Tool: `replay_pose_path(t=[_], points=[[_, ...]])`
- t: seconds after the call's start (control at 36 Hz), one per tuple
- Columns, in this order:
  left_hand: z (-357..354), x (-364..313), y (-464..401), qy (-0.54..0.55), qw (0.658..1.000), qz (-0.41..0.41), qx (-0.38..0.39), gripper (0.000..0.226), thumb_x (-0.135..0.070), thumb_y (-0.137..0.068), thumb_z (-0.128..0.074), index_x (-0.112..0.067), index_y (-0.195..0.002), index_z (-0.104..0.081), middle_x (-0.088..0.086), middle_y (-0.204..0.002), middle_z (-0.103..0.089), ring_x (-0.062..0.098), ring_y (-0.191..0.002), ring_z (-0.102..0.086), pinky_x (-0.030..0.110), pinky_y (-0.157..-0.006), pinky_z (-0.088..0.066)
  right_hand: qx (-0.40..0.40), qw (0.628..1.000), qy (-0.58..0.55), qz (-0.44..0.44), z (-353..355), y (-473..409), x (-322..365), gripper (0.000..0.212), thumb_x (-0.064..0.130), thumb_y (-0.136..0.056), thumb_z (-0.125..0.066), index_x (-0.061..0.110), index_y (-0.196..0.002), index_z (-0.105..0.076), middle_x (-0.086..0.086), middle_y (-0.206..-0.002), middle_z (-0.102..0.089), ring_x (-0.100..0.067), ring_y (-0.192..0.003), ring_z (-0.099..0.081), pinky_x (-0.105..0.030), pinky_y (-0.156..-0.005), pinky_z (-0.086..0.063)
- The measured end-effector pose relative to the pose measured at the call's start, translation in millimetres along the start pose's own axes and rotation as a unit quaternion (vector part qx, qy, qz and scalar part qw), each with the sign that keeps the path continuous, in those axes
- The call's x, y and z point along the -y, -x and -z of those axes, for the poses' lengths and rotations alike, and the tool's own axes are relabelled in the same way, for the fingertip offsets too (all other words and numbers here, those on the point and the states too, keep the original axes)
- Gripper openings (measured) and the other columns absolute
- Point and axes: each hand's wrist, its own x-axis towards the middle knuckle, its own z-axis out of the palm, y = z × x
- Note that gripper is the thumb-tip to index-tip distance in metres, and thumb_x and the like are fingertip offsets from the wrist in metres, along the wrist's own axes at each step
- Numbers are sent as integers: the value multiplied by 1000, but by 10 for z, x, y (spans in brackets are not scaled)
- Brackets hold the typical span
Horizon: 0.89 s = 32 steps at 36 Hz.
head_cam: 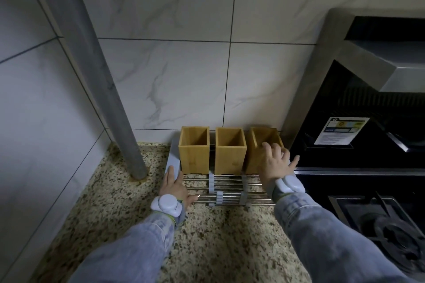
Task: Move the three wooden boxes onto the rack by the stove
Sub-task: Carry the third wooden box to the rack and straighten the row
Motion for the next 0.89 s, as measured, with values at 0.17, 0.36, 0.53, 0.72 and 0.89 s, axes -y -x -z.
replay_pose_path(t=[0.17,0.36,0.53,0.72,0.89], points=[[11,-1,-50,22,990,48,131,58,-58,-94,-38,-16,-120,-67,5,-164,-2,36,-149,13,43,-124,3,16,998,40,48,93,-103,17,49,10,-94,-44,27,-139,-33,-3,-153,-23,-27,-150,-1,-66,-113,6],[2,75,-44,4,989,54,138,58,-58,-94,-38,-15,-113,-71,5,-164,-2,38,-149,13,45,-124,2,54,997,-15,-53,22,-112,20,69,12,-94,-48,35,-149,-13,-2,-162,-1,-30,-150,3,-65,-115,-3],[20,146,-19,-1,987,65,144,59,-58,-94,-37,-13,-111,-72,5,-164,-2,38,-149,13,47,-125,3,83,989,-69,-103,-74,-23,45,89,18,-91,-58,39,-150,4,-3,-163,1,-32,-146,-15,-62,-117,-16],[33,277,-9,5,987,75,140,59,-58,-94,-39,-12,-113,-70,5,-164,-2,37,-149,13,46,-125,1,92,986,-117,-73,-99,10,168,92,15,-91,-60,29,-152,8,-12,-160,-7,-37,-137,-32,-46,-111,-33],[62,347,25,9,986,83,142,59,-57,-95,-38,-12,-116,-69,4,-164,1,34,-149,15,44,-126,3,116,985,-107,-74,-118,23,274,109,22,-83,-70,31,-150,15,-12,-159,-5,-36,-139,-31,-57,-113,-29]])
